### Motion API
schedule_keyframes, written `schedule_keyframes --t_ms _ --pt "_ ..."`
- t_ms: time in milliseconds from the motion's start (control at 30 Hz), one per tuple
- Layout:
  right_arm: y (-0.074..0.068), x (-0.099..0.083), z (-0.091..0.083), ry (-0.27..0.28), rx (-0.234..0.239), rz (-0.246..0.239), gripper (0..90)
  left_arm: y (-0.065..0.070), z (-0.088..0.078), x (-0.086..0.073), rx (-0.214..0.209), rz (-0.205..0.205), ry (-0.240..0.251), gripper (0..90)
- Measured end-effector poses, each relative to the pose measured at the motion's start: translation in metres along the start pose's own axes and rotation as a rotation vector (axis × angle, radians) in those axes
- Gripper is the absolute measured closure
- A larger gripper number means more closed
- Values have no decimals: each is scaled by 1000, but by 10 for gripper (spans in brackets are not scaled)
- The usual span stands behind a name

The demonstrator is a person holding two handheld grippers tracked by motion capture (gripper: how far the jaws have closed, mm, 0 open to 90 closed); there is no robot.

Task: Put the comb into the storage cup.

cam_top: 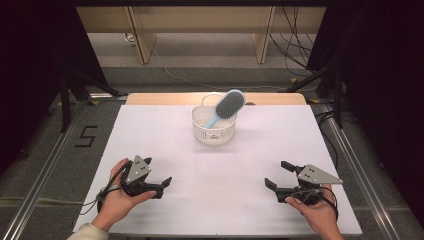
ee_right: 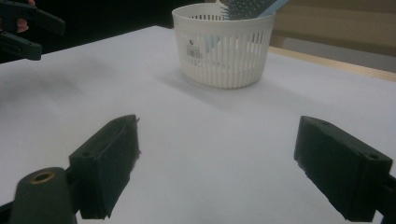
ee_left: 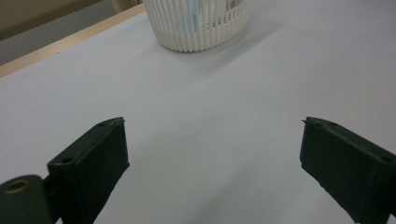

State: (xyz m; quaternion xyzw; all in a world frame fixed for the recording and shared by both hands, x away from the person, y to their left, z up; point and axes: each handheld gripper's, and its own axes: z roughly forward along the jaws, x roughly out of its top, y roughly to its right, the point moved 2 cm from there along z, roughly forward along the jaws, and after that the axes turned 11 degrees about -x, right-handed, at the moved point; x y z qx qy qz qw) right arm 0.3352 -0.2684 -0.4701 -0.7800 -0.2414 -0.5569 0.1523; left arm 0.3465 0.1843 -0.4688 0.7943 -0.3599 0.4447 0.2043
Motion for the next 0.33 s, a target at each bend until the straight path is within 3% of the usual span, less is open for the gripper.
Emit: schedule_keyframes --t_ms 333 --pt "0 0 0 1 2 -4 146 1 3 -1 -4 -2 -7 69"
